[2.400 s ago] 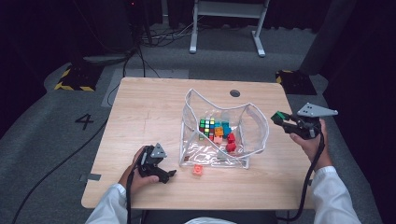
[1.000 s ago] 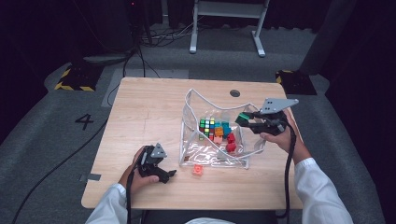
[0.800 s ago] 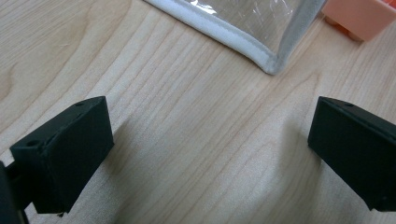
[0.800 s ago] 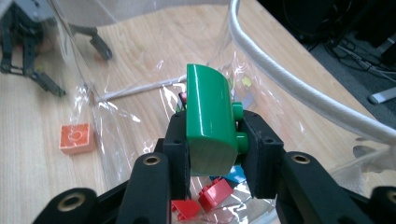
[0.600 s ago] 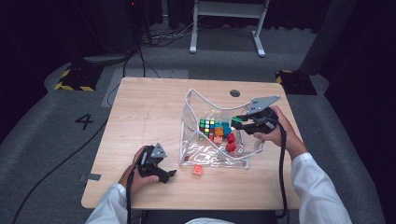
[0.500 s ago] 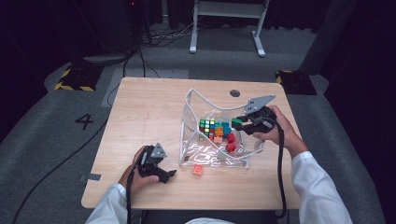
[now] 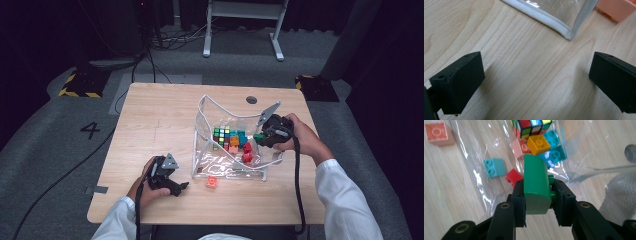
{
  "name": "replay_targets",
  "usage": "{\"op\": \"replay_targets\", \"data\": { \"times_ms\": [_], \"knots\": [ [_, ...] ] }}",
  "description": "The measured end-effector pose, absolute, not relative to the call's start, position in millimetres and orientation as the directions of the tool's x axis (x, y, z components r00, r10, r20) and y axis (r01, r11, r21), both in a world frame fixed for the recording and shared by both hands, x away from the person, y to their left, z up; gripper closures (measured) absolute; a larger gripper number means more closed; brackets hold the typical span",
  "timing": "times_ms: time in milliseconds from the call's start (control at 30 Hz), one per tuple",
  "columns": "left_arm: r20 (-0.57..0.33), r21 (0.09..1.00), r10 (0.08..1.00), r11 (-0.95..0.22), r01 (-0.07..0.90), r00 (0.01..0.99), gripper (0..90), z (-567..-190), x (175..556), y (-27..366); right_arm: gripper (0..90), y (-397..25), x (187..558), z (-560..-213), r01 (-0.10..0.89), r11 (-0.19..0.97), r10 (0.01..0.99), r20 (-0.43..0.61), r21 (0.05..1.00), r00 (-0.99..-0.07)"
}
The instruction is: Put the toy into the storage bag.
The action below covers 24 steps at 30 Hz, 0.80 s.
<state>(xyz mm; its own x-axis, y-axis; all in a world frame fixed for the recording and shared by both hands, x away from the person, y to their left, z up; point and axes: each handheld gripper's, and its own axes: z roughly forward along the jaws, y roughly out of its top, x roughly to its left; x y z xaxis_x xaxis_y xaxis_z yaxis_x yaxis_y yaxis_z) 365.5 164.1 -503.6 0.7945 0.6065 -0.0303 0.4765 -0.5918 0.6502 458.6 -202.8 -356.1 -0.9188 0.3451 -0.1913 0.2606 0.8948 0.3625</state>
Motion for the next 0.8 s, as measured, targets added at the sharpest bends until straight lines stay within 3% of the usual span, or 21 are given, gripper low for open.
{"op": "replay_targets", "data": {
  "times_ms": [267,467,633,800],
  "knots": [
    [-0.030,0.650,0.607,-0.592,0.477,0.794,0.1,-504,365,164,66.0,-209,457,-359,0.257,0.909,0.333,-0.200,0.328,-0.922],
    [-0.030,0.650,0.606,-0.592,0.476,0.795,0.1,-504,366,164,62.1,-209,453,-356,0.241,0.898,0.330,-0.201,0.369,-0.922],
    [-0.030,0.650,0.606,-0.592,0.476,0.795,0.1,-504,366,164,54.5,-217,449,-352,0.240,0.849,0.359,-0.182,0.471,-0.915],
    [-0.030,0.650,0.606,-0.592,0.476,0.795,0.1,-504,366,164,41.0,-226,440,-340,0.213,0.810,0.395,-0.239,0.546,-0.887]
  ]
}}
